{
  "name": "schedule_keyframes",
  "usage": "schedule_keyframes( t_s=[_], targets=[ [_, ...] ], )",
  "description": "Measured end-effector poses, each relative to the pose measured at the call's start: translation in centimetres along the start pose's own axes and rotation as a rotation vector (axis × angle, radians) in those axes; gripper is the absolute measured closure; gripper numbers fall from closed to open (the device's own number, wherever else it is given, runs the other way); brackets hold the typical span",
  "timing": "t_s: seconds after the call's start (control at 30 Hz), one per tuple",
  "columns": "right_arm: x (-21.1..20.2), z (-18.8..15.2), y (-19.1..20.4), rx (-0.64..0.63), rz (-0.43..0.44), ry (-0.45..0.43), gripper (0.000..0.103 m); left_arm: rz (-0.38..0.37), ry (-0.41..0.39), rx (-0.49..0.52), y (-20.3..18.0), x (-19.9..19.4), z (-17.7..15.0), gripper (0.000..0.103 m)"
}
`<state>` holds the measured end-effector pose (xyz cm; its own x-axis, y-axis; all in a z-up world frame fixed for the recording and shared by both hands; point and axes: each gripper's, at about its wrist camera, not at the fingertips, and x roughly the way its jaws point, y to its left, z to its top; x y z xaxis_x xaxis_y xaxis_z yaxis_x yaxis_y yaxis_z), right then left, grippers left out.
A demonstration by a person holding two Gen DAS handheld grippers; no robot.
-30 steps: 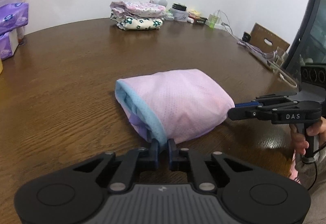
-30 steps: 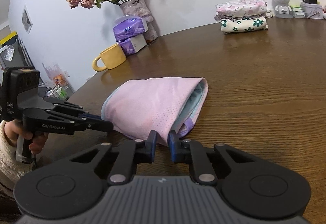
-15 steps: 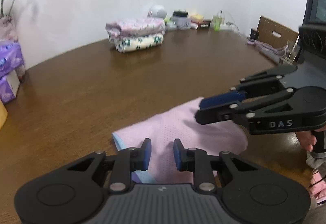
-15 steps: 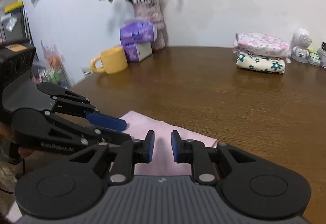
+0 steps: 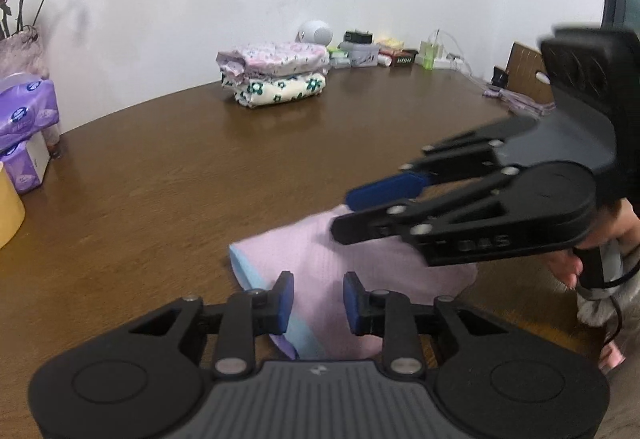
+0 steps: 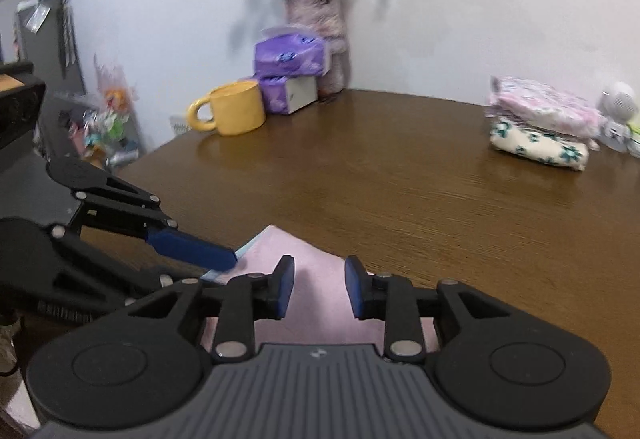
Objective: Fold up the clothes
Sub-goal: 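Lower both open grippers around the pink bundle from its two sides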
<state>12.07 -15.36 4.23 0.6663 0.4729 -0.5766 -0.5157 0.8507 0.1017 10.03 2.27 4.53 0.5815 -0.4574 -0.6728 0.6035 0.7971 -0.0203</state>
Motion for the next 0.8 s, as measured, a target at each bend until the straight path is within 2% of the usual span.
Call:
schedule_keyframes(
  t_s=[0.13,0.33,0.37,0.4,0.43,0.47,0.5,0.53,0.57,0.6,0.63,0.7,0.77,0.8],
  targets=[
    [2.1,-0.2,0.8,-0.046,-0.011,0.05,0.078,0.025,0.008,-0.003,-0.5,0.4,-0.9,0.081],
    [1.6,-0.5,0.6,-0.034,-0.004,0.026,0.077,0.038,-0.014,-0.052,-0.4,-0.2,-1.2,0.08],
    [1.1,-0.5,0.5,-0.022,0.003,0.013,0.077,0.044,-0.02,-0.06,-0.4,-0.4,-1.1,0.078],
    [0.7,-0.4,0.3,-0.009,0.01,-0.001,0.077,0.047,-0.028,-0.069,-0.4,-0.7,-1.1,0.072],
    [0.3,-0.3,0.2,-0.001,0.01,-0.01,0.074,0.049,-0.038,-0.08,-0.4,-0.9,-1.1,0.061],
    [-0.2,-0.4,-0.1,0.012,0.011,-0.019,0.064,0.049,-0.051,-0.093,-0.4,-1.2,-1.2,0.055],
    [-0.7,-0.5,-0.3,0.029,0.011,-0.025,0.056,0.047,-0.066,-0.108,-0.4,-1.5,-1.2,0.043],
    [-1.1,-0.6,-0.5,0.048,0.009,-0.03,0.042,0.049,-0.079,-0.125,-0.3,-1.9,-1.3,0.03],
    [-1.5,-0.7,-0.7,0.063,0.005,-0.033,0.033,0.054,-0.093,-0.143,-0.3,-2.2,-1.3,0.024],
    [-2.0,-0.9,-1.0,0.078,-0.001,-0.04,0.029,0.061,-0.108,-0.162,-0.3,-2.4,-1.4,0.014],
    [-2.5,-1.1,-1.2,0.093,-0.006,-0.045,0.022,0.07,-0.124,-0.179,-0.4,-2.7,-1.5,0.011],
    [-3.4,-1.6,-1.6,0.119,-0.016,-0.052,0.016,0.092,-0.146,-0.208,-0.7,-3.3,-1.8,0.009],
    [-4.2,-2.3,-2.0,0.151,-0.03,-0.059,0.001,0.11,-0.156,-0.231,-1.1,-3.6,-2.1,0.008],
    [-4.5,-2.6,-2.1,0.164,-0.033,-0.061,0.001,0.115,-0.161,-0.242,-1.3,-3.8,-2.2,0.007]
  ],
)
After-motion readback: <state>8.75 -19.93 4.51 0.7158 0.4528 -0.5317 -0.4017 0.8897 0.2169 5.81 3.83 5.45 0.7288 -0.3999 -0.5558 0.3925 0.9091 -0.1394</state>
